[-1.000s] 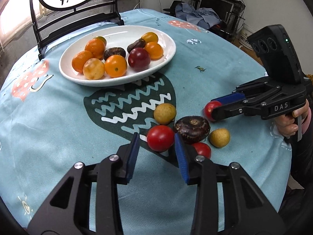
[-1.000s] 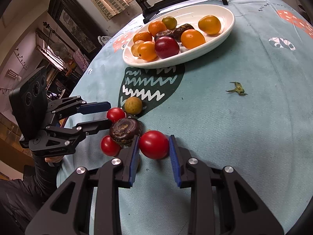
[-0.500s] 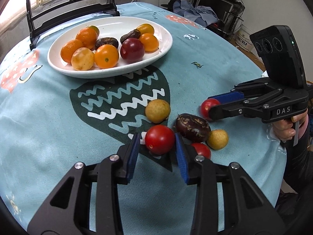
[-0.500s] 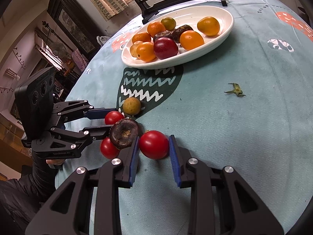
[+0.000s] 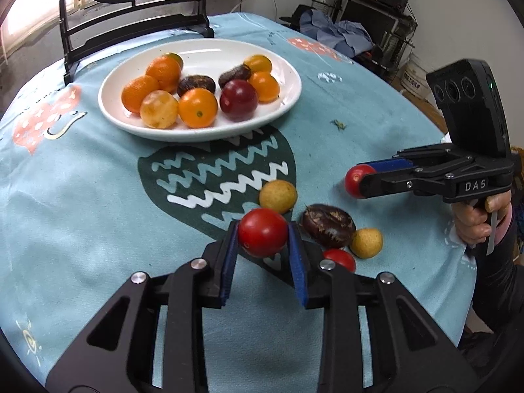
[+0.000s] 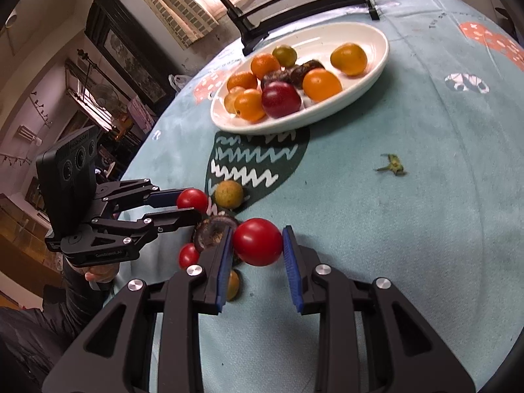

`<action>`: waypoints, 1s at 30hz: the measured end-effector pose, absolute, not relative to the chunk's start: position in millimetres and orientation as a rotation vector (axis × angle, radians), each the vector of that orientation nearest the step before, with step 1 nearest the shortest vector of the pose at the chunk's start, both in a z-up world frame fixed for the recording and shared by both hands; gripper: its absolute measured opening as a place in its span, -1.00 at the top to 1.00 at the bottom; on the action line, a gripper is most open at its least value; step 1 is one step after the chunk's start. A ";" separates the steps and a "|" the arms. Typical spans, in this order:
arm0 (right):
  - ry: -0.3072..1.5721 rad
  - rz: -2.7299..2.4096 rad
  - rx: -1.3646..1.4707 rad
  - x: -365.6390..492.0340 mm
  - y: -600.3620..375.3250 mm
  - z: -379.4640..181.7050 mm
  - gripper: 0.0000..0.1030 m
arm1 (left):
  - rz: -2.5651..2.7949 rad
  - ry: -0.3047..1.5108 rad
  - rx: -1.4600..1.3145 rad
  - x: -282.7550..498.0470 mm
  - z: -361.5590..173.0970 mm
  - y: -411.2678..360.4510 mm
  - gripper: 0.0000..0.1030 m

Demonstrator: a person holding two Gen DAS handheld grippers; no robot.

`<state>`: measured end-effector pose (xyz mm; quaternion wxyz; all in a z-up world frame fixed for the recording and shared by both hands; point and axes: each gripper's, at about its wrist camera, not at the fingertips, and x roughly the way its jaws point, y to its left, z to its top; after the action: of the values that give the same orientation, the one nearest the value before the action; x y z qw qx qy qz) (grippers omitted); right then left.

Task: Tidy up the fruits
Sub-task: 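Carry both red tomatoes onto the white plate and open both grippers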

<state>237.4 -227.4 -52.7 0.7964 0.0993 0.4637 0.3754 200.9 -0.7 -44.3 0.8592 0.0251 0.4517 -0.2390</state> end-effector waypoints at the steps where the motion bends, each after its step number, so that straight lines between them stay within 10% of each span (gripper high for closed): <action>1: 0.972 0.793 0.207 237.5 -227.0 -50.0 0.40 | -0.495 0.931 0.037 201.4 -41.0 1.8 0.41; 30: 0.701 0.446 0.072 357.8 -158.3 -21.2 0.40 | -0.115 0.764 -0.137 340.5 -9.5 24.5 0.41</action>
<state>357.8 -158.2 -21.2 0.9142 0.0351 0.3407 0.2165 340.5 24.5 -9.5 0.9240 -0.0665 0.3723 -0.0559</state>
